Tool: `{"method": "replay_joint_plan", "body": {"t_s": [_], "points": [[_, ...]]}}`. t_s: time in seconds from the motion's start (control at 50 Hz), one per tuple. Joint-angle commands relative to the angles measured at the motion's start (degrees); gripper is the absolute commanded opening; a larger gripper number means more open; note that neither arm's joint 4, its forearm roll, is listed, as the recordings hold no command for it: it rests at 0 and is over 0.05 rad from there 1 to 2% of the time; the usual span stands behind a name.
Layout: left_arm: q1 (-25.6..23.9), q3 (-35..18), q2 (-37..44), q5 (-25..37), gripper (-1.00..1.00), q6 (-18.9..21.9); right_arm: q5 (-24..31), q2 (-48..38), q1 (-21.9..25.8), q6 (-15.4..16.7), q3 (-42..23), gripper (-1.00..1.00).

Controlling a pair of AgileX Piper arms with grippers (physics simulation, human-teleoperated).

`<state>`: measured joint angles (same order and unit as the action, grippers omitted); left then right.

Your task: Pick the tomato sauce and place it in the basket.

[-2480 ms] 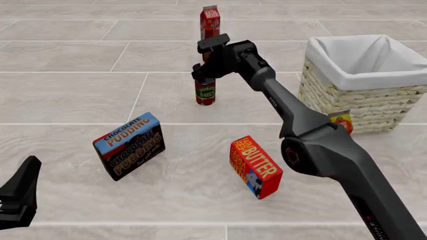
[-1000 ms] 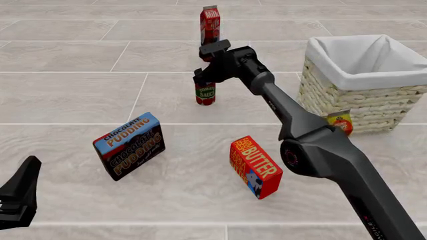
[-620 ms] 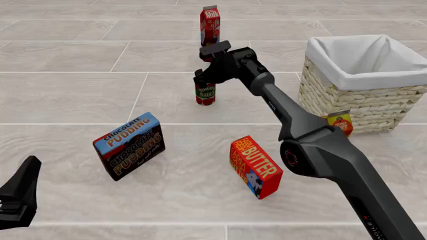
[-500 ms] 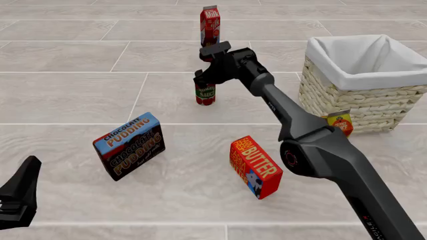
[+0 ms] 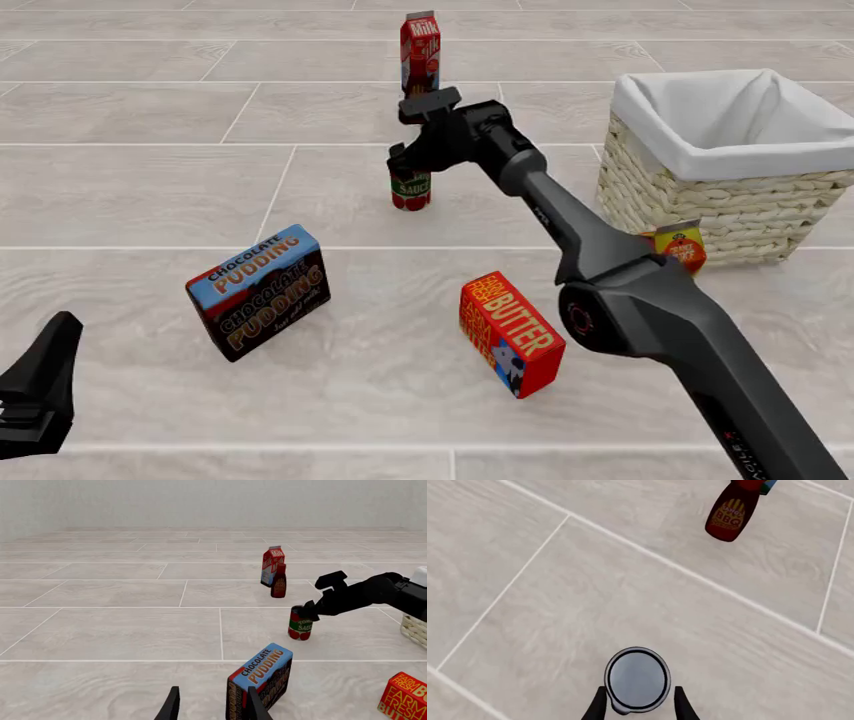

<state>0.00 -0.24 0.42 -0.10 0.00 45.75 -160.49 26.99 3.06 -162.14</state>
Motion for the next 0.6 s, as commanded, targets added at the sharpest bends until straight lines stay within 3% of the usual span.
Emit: {"method": "replay_joint_plan", "body": {"t_s": [0.02, 0.6], "points": [[0.0, 0.0, 0.0, 0.0, 1.0, 0.0, -0.17, -0.23, 0.04, -0.24, -0.01, 1.0], [0.0, 0.0, 0.0, 0.0, 1.0, 0.0, -0.52, -1.08, -0.16, -0.46, -0.02, 1.0]]}}
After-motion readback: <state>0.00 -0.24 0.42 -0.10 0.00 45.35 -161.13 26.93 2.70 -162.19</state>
